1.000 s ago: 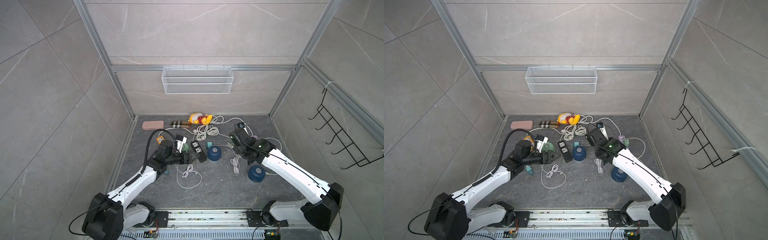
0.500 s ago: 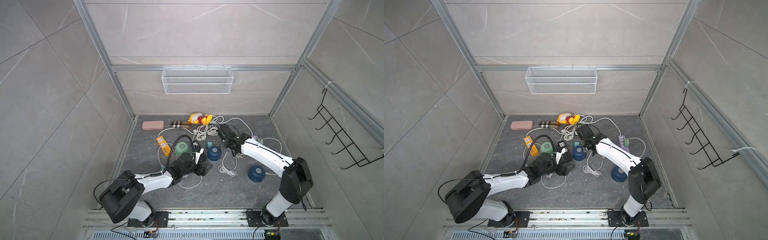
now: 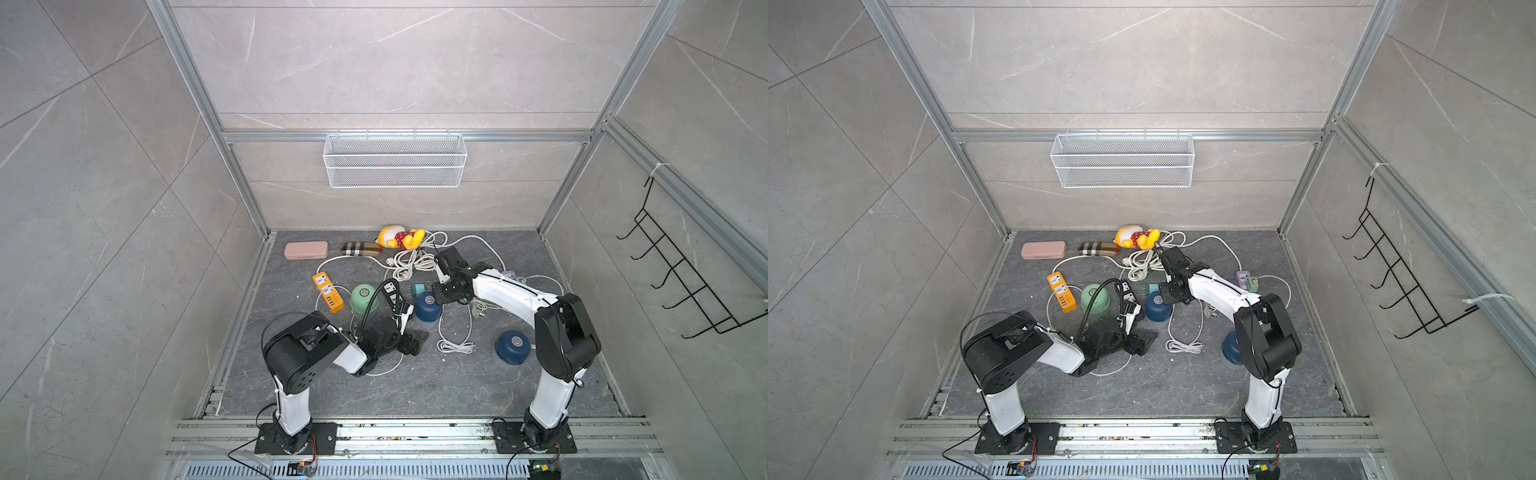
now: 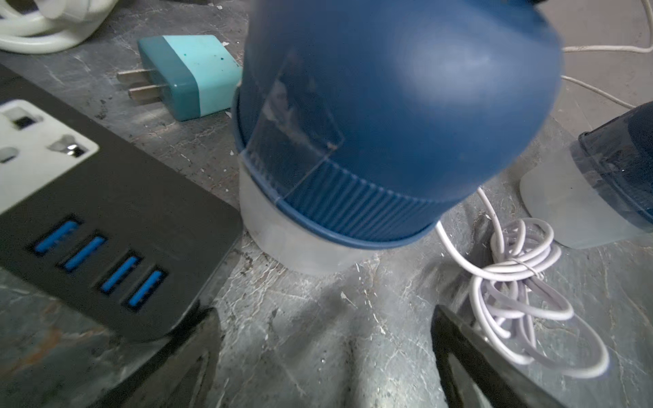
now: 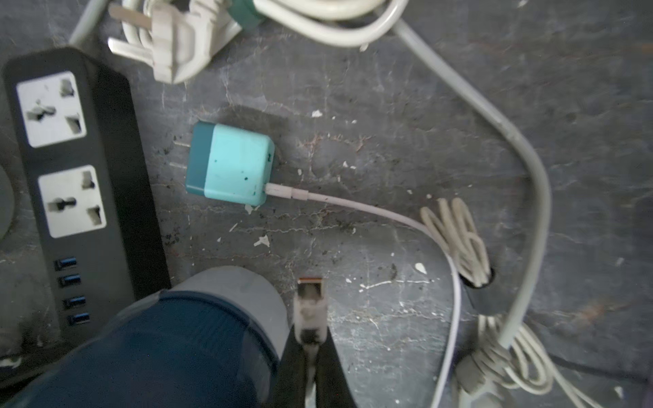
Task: Charge the cordless meat grinders
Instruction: Pick up the cordless meat grinder at the center of the board.
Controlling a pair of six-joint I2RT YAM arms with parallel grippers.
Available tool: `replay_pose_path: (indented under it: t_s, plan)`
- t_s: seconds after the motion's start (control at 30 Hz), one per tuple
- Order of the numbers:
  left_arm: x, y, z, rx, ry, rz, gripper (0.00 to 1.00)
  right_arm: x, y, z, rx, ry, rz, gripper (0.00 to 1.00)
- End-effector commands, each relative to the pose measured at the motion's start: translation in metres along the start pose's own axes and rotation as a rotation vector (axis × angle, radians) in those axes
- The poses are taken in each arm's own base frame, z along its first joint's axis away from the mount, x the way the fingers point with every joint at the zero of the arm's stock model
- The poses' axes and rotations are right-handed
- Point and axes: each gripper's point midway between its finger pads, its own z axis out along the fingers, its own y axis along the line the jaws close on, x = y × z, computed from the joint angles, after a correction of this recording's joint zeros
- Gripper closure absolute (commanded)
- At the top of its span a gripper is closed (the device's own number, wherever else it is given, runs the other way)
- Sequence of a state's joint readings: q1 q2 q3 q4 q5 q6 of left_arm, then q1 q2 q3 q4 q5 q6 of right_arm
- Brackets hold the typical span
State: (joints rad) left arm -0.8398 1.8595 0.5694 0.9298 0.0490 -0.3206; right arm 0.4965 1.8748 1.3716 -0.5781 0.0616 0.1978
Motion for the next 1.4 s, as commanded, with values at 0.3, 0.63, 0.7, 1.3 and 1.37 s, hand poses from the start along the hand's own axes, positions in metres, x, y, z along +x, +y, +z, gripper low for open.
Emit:
replay_pose_path:
  t_s: [0.3,0.63,0.7,1.3,1.37]
  plan:
    - [-0.054,0.001,0.017,-0.057,-0.208,0.166,0.03,-0.002,0.012,0.02,-0.122,0.018,0.015,1.0]
    - [-0.057,0.008,0.036,-0.102,-0.199,0.198,0.04,0.009,0.022,0.011,-0.203,0.02,0.022,1.0]
    - [-0.057,0.01,0.038,-0.112,-0.2,0.197,0.04,0.012,0.025,0.006,-0.226,0.012,0.028,1.0]
    - [-0.045,0.015,0.048,-0.127,-0.158,0.219,0.12,0.035,0.046,-0.003,-0.38,0.028,0.048,1.0]
    - [-0.044,0.015,0.049,-0.124,-0.151,0.223,0.17,0.036,0.046,-0.003,-0.382,0.029,0.051,1.0]
